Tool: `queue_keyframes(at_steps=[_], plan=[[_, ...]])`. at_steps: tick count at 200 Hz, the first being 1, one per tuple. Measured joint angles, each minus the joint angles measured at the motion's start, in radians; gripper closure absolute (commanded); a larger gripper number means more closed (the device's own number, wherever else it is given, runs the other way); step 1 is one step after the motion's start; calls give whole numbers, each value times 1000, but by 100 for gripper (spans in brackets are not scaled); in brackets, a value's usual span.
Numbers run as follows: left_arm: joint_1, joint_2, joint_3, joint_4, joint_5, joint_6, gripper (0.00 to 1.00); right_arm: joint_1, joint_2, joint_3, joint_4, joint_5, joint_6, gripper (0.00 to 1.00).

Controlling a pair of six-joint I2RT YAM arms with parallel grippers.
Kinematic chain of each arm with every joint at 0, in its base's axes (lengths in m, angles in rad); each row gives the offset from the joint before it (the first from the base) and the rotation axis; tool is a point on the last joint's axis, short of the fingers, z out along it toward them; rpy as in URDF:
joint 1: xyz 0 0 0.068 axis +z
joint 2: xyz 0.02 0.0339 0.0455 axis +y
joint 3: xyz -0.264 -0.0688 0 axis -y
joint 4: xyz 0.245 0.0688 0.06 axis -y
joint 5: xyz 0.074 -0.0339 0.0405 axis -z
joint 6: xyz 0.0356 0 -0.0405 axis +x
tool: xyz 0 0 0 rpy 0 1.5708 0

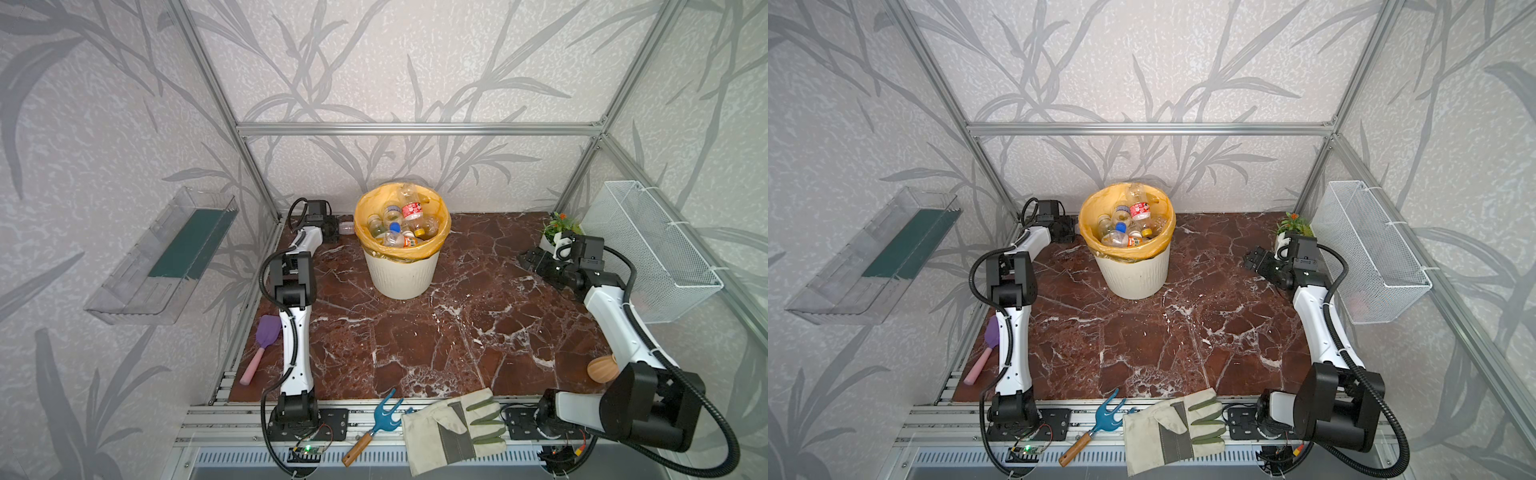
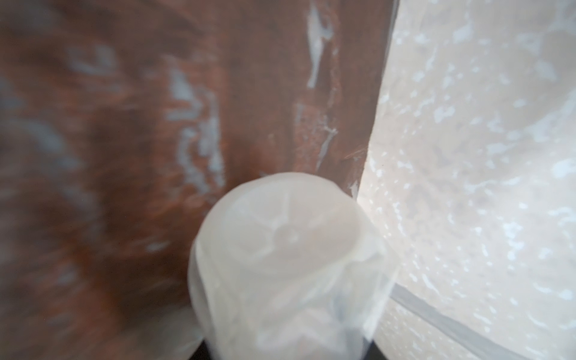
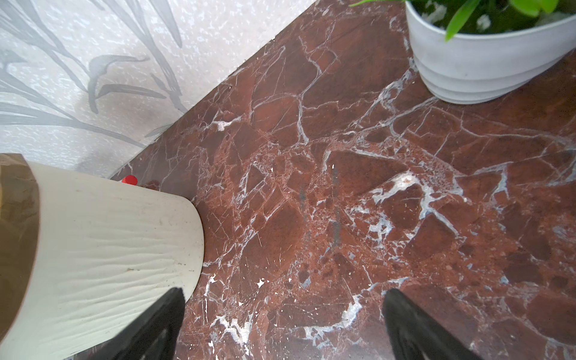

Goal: Throw the plastic bottles in the bin
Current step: Pick up the plastic bottle from the top-left of the table.

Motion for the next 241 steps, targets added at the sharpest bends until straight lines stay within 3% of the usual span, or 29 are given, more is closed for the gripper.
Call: queue_keyframes(at_steps=[30, 60, 120, 182, 214, 241], plan=[[14, -97, -135, 10, -1, 9, 59, 0, -30, 0, -2, -19, -1, 1], [27, -195, -176, 1, -14, 54, 59, 0, -92, -2, -16, -35, -2, 1], [35, -570, -274, -3, -126, 201, 58, 0, -210, -3, -74, -41, -21, 1], [1, -911, -361, -14, -327, 472, 55, 0, -285, -3, -117, -49, -29, 1], [-55, -1019, -347, -7, -346, 624, 54, 0, -305, -3, -132, -56, -30, 1], [-156, -1033, -267, -14, -338, 797, 53, 0, -318, -4, -140, -56, -32, 1]])
